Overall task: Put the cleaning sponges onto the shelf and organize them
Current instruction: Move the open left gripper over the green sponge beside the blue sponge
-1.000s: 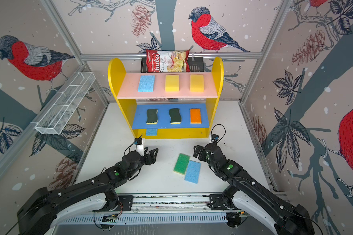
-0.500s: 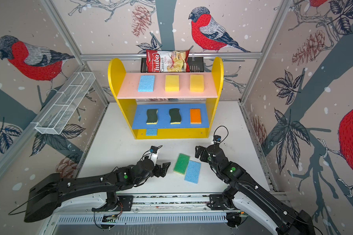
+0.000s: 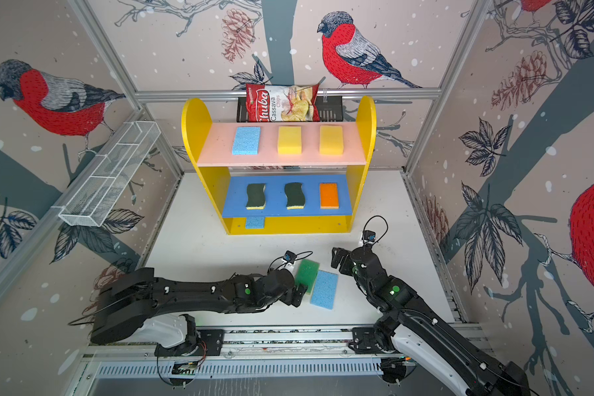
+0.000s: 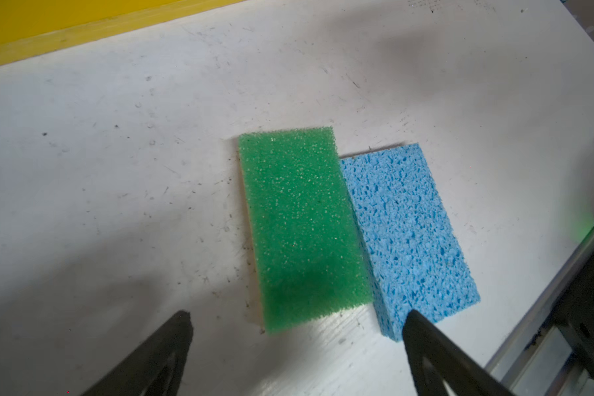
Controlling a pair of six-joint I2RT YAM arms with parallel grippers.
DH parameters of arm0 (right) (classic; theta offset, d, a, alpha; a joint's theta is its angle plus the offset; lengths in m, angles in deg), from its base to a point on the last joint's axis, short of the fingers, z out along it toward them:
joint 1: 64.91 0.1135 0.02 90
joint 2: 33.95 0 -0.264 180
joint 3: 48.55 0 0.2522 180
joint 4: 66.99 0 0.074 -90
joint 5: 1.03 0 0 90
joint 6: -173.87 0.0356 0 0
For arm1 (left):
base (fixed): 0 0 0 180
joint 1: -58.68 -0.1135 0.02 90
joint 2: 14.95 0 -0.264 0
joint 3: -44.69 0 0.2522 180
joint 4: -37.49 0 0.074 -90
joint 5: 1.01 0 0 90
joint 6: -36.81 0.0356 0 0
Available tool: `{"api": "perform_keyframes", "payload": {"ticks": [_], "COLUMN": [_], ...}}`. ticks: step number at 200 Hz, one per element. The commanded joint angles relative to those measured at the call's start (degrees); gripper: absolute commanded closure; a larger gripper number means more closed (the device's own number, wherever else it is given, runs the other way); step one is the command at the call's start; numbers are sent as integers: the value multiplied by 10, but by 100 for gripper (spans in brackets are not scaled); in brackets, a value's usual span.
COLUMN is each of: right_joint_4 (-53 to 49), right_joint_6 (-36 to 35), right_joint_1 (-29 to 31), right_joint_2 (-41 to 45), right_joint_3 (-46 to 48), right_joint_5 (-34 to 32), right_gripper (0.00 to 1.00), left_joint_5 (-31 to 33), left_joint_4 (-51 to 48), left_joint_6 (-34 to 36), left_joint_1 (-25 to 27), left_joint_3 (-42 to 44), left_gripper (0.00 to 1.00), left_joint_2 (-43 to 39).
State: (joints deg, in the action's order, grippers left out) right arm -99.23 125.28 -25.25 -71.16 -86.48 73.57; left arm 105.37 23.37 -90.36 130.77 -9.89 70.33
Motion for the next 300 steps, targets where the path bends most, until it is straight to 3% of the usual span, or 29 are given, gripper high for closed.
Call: {"api": "perform_keyframes", "payload": {"ticks": [1,140,212,300], "right_joint_4": [-2,-5,-3,1], "right_joint_6": [-9,-8,-8,-14], "right_joint_1": [-2,-23,-27,-33], "right_joint_2": [3,32,36,35], "right_joint_3": [3,20,22,24], "right_joint_5": [-12,4,9,20], "right_gripper": [2,2,2,2], "left_joint_5": [-20,56,56,79], "left_joint_4": [-22,-138,-127,-191], "left_joint_6": [1,-17,-24,-57], "left_joint_1": [8,24,24,23], "left_joint_3": [-21,-129,-133,-150], "left_gripper": [4,7,9,17], "left_joint_2": [22,146,153,173]}}
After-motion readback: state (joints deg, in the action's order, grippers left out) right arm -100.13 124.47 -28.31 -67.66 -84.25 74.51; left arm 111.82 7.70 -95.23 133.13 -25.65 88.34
